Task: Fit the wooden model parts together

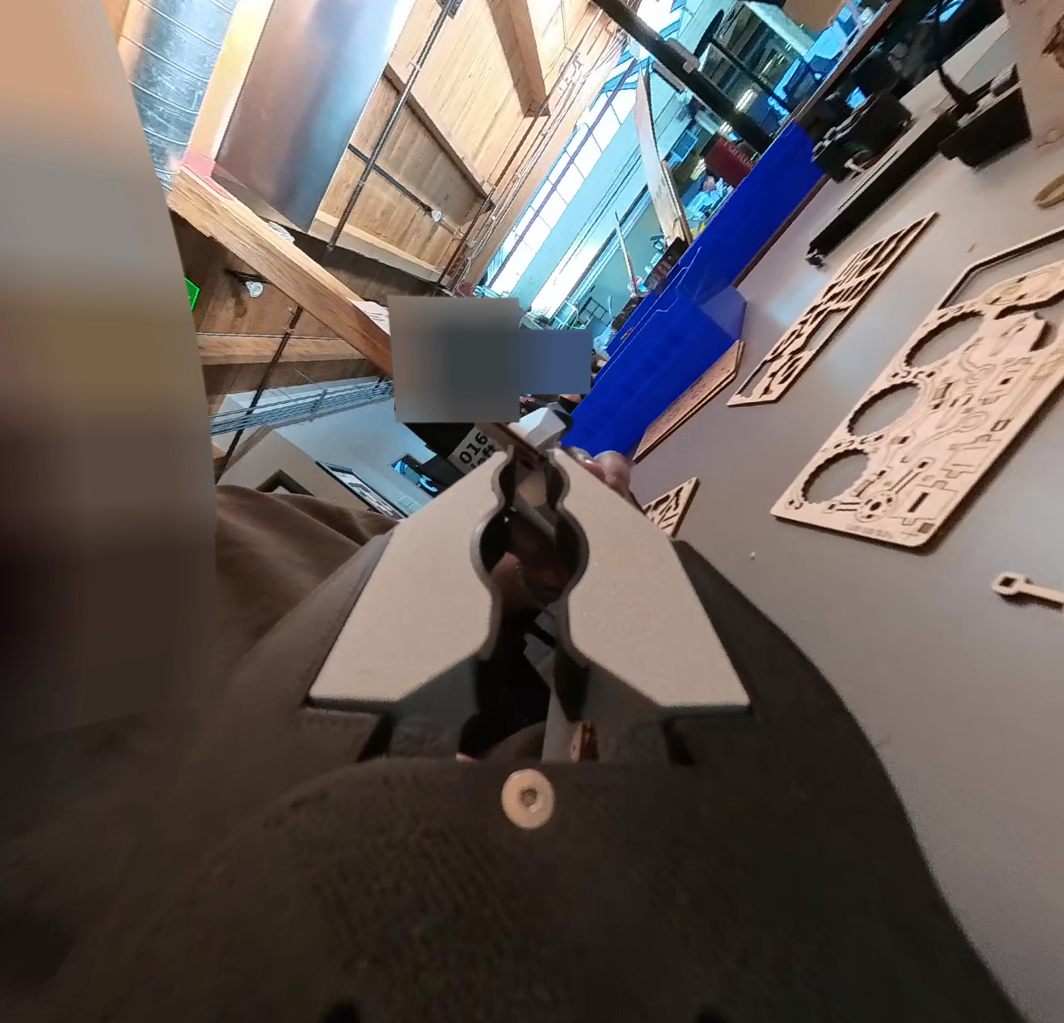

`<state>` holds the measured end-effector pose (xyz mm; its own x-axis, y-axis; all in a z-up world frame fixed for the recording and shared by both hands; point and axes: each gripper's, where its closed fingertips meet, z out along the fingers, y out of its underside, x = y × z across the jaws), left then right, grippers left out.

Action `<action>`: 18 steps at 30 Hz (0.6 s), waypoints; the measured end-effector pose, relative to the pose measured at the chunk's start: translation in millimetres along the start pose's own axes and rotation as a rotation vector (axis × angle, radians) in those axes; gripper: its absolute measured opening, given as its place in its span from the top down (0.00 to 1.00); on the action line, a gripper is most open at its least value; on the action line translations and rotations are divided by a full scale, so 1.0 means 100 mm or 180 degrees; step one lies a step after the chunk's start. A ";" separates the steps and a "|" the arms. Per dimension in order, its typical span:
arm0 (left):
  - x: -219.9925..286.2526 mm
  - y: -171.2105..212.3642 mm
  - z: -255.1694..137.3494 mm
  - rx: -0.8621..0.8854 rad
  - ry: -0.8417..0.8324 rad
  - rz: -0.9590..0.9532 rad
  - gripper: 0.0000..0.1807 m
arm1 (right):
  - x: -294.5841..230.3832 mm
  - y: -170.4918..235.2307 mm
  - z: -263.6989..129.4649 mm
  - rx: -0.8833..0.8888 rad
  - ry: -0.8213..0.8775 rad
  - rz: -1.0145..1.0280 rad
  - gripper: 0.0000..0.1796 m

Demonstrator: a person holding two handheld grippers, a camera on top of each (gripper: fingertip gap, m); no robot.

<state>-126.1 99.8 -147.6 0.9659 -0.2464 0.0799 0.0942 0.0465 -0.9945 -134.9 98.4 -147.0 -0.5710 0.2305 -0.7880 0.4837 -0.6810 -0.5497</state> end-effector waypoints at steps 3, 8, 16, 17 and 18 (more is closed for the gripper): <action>0.04 -0.01 -0.01 -0.0005 0.0121 0.0058 1.00 | -0.04 0.03 -0.01 -0.0106 -0.0125 0.0126 0.97; 0.06 0.04 -0.02 -0.0118 0.0219 0.0306 0.99 | -0.01 0.08 -0.03 -0.0257 -0.0186 0.0388 0.96; 0.06 0.09 0.00 -0.0188 0.0224 0.0353 1.00 | 0.03 0.11 -0.06 -0.0420 -0.0065 0.0453 0.97; 0.07 0.09 0.00 -0.0194 0.0220 0.0358 1.00 | 0.03 0.11 -0.07 -0.0435 -0.0057 0.0454 0.97; 0.06 0.10 0.00 -0.0198 0.0216 0.0355 1.00 | 0.04 0.12 -0.07 -0.0447 -0.0050 0.0452 0.96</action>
<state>-119.1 98.5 -156.6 0.9507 -0.3081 -0.0341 -0.0301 0.0177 -0.9994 -126.9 96.1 -158.1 -0.5001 0.1274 -0.8566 0.6473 -0.6020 -0.4675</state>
